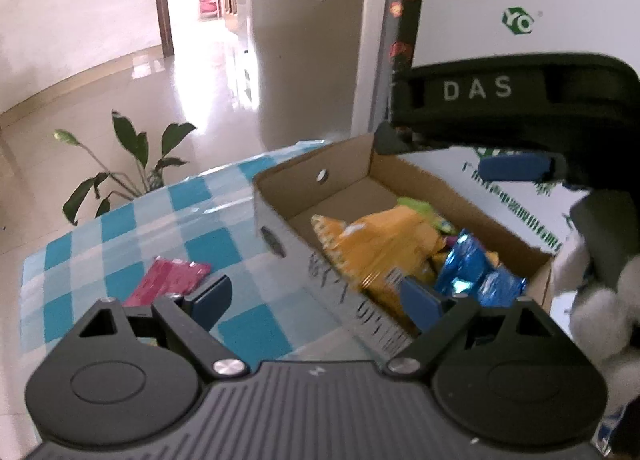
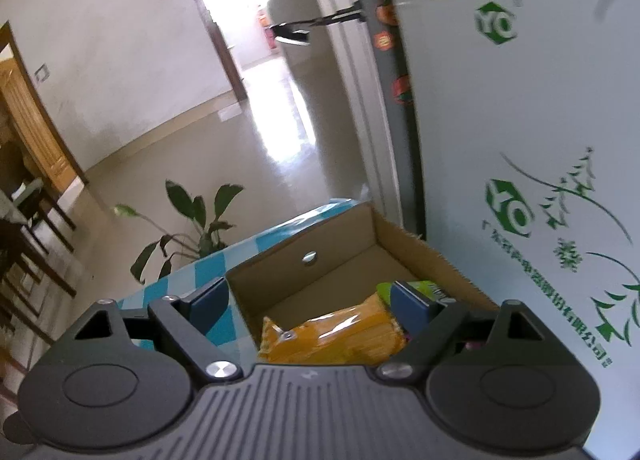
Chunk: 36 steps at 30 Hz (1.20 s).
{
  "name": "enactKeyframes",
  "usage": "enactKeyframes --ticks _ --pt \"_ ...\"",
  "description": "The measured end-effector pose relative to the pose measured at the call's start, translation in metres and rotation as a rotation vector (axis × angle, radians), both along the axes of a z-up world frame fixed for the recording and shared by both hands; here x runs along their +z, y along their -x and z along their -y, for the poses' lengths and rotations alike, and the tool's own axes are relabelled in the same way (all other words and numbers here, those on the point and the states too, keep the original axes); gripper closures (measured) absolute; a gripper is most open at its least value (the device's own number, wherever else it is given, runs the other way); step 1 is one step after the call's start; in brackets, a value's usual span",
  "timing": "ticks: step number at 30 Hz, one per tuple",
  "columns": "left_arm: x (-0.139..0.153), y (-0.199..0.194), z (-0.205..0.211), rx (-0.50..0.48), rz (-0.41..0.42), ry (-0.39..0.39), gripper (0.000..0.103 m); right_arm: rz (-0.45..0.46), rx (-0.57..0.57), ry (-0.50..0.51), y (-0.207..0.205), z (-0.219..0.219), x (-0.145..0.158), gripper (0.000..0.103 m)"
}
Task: Organize snacks
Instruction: 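Lower the green and blue bags into the box and open both tools, then move the right tool to the pink bag while the left tool approaches the white Ameria bag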
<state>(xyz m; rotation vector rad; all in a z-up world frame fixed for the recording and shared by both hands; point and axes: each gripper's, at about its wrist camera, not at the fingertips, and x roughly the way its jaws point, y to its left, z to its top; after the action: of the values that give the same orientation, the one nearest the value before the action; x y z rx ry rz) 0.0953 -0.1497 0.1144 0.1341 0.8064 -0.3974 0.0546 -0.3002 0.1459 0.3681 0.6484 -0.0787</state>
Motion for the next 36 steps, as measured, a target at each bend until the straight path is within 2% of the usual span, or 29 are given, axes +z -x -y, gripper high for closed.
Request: enactKeyframes --ticks 8,24,29,36 --pt "-0.013 0.002 -0.036 0.047 -0.049 -0.053 0.012 -0.044 0.073 0.031 -0.012 -0.032 -0.007 0.011" --pt "-0.030 -0.010 -0.122 0.163 -0.116 -0.085 0.012 -0.089 0.182 0.075 -0.027 -0.082 -0.017 0.011" --pt "-0.041 -0.020 -0.149 0.241 -0.138 -0.049 0.012 -0.100 0.209 0.074 -0.030 -0.093 -0.020 0.011" --pt "-0.063 -0.030 -0.154 0.269 -0.207 0.022 0.012 -0.126 0.257 0.033 -0.037 -0.109 -0.027 0.011"
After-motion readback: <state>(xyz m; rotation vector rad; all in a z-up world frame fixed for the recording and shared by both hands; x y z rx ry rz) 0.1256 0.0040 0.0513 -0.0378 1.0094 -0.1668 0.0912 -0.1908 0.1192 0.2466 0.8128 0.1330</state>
